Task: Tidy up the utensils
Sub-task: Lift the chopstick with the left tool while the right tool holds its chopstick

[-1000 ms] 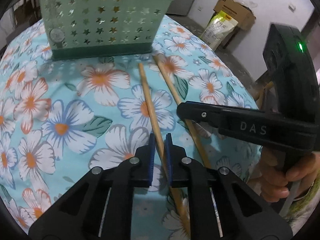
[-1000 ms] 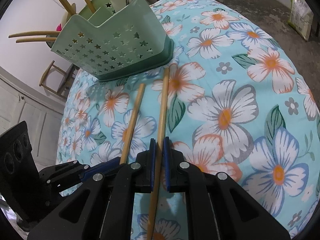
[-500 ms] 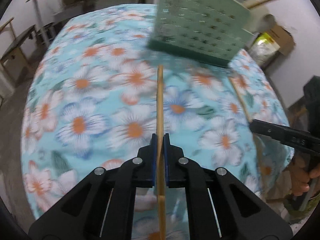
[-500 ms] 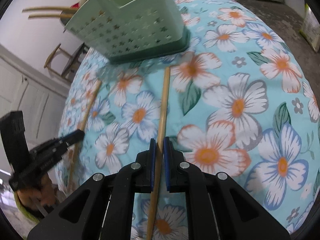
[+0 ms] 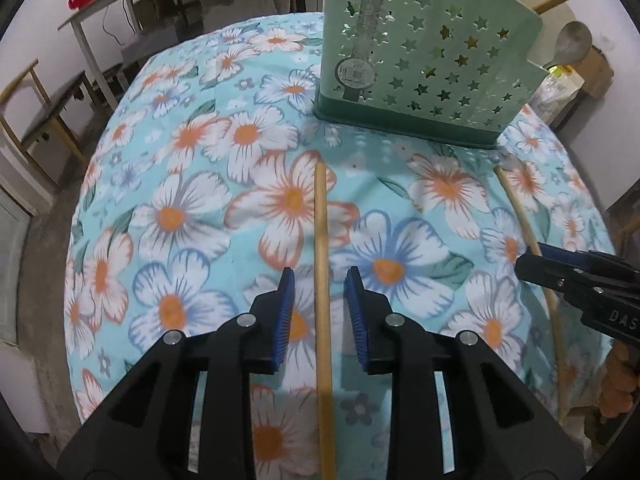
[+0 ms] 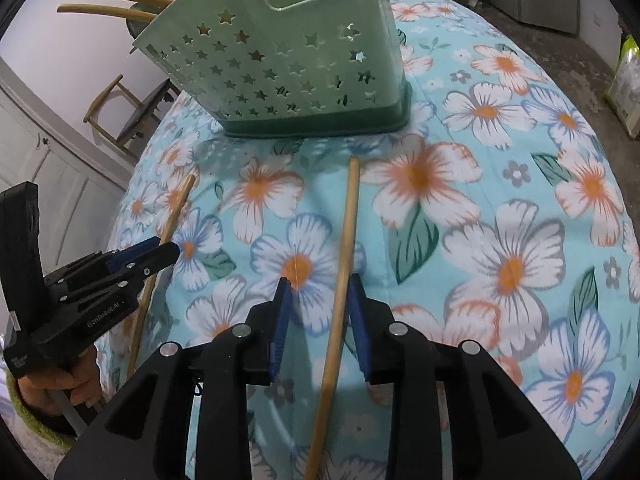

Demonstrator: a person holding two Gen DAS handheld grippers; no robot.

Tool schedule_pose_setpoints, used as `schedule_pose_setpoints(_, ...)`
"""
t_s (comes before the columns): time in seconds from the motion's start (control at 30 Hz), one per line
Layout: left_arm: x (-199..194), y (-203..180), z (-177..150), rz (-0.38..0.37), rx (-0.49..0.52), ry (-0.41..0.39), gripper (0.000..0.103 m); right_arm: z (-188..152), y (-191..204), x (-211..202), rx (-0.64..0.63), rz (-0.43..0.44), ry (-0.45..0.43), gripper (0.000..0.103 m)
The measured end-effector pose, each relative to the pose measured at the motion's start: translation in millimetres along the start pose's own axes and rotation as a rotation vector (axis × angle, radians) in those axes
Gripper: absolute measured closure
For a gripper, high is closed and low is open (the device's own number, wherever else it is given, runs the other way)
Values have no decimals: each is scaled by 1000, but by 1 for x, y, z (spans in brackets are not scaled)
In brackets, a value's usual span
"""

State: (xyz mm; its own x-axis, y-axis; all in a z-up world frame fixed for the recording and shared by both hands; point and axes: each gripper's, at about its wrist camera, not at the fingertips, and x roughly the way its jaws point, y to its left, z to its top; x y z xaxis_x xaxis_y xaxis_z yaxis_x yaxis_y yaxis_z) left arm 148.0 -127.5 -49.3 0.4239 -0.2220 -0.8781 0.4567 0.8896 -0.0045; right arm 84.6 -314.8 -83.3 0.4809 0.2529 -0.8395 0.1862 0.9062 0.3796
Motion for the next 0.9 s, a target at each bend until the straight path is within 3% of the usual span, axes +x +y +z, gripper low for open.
schedule_pose_setpoints(0.57, 0, -8, 0, 40, 31, -5, 78, 2, -2, -1, 15, 11, -5, 74)
schedule_pose_setpoints(0.9, 14, -2, 15, 15, 19, -14, 80, 3, -4, 0, 23, 14, -7, 74)
